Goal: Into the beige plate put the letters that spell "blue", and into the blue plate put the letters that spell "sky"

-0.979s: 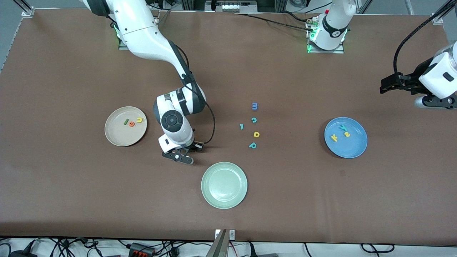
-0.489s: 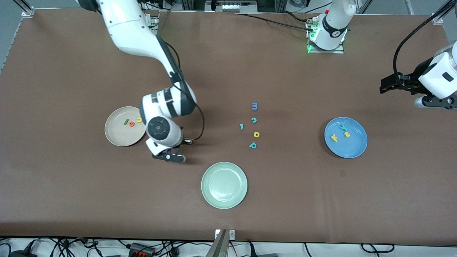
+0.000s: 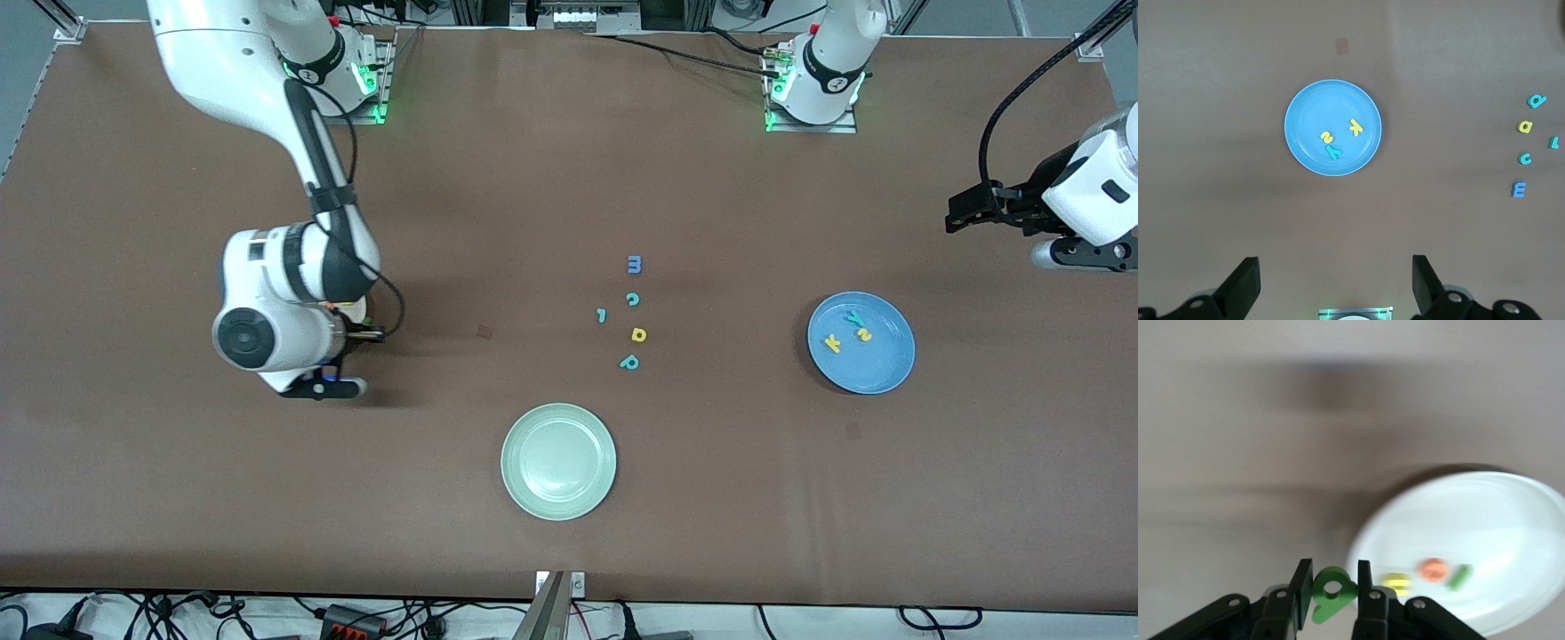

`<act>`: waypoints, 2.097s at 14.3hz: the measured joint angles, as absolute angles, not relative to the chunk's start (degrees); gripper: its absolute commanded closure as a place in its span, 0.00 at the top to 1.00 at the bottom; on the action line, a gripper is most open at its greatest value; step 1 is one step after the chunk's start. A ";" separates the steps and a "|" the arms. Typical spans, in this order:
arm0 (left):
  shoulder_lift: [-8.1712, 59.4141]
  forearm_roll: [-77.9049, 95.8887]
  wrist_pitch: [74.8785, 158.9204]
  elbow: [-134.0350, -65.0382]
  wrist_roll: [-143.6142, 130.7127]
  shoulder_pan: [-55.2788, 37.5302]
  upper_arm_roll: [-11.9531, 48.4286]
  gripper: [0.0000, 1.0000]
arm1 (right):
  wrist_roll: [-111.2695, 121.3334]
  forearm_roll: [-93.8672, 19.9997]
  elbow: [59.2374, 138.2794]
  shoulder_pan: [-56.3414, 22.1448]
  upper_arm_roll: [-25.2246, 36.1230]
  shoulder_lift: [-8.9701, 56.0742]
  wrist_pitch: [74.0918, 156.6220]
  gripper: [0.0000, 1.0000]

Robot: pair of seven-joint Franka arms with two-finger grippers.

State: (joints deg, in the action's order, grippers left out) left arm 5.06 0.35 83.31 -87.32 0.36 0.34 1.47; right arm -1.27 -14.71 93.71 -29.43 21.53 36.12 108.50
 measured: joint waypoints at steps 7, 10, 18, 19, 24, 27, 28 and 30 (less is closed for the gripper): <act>5.06 0.34 83.38 -86.88 0.36 0.34 1.50 1.00 | 9.72 -14.71 104.51 -28.78 27.49 32.74 109.25 0.25; 5.05 0.35 83.33 -84.94 0.36 0.34 1.46 1.00 | 10.49 -14.71 106.60 -28.77 27.49 32.66 112.03 1.00; 5.05 0.34 82.95 -84.16 0.36 0.86 0.99 1.00 | 6.94 -14.69 92.93 -29.07 29.73 29.12 100.16 1.00; 5.06 0.32 82.95 -84.15 0.36 1.01 0.90 1.00 | 6.67 -14.67 89.90 -29.10 30.35 28.65 97.40 1.00; 5.17 0.31 82.85 -84.16 1.41 6.08 0.64 1.00 | 6.54 -14.66 82.48 -29.12 33.26 27.02 94.26 1.00; 5.19 0.31 82.85 -84.16 1.58 6.17 0.92 1.00 | 6.54 -14.66 81.80 -29.09 33.54 26.43 94.21 1.00; 5.19 0.31 82.85 -84.16 1.58 5.98 1.04 1.00 | 6.54 -14.67 81.30 -29.10 33.60 26.34 94.26 1.00; 5.20 0.31 82.85 -84.16 1.58 5.82 1.15 1.00 | 6.44 -14.68 78.80 -29.09 33.78 26.24 94.26 1.00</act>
